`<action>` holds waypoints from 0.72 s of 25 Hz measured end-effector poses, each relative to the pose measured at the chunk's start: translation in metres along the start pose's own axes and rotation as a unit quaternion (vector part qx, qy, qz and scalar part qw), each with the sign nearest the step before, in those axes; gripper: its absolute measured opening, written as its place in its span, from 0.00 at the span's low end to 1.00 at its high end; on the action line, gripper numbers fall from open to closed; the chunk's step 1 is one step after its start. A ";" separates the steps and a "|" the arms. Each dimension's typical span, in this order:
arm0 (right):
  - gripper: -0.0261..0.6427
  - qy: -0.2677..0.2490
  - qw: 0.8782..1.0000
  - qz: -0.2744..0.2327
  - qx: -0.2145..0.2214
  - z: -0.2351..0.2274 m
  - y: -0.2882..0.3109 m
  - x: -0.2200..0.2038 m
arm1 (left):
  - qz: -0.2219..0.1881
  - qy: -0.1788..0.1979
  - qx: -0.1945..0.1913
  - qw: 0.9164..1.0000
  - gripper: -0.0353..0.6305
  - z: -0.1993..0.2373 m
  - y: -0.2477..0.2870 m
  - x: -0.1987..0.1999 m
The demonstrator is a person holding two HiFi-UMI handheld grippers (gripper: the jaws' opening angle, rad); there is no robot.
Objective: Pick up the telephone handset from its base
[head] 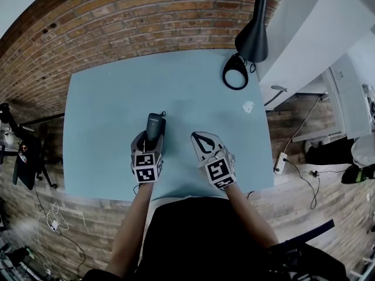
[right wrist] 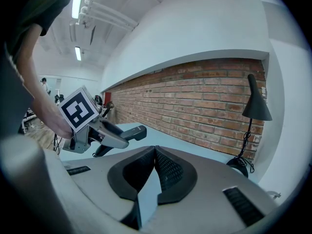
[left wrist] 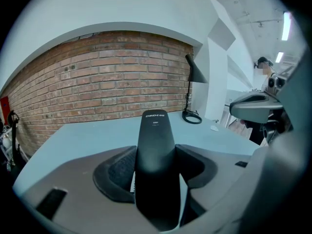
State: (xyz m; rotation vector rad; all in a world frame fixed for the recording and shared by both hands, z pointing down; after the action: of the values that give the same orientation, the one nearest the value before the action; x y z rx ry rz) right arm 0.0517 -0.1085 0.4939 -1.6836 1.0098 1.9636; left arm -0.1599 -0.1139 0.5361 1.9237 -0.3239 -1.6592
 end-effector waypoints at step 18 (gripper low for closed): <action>0.04 -0.003 1.000 -0.009 -0.002 0.002 -0.005 0.005 | -0.045 0.002 -0.008 0.999 0.45 -0.002 -0.028 0.023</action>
State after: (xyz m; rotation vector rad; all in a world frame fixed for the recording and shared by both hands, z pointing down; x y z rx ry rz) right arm 0.0529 -0.1042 0.4876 -1.6814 0.9848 1.9605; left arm -0.1582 -0.1026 0.5012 1.9552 -0.2237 -1.7103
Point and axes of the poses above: the fingertips, and each gripper's own axes: y forward along the fingers, z to its left, x out of its top, the point moved 8 cm from there along -y, backward along the fingers, and after that the axes turned 4 degrees about y, right-handed, at the moved point
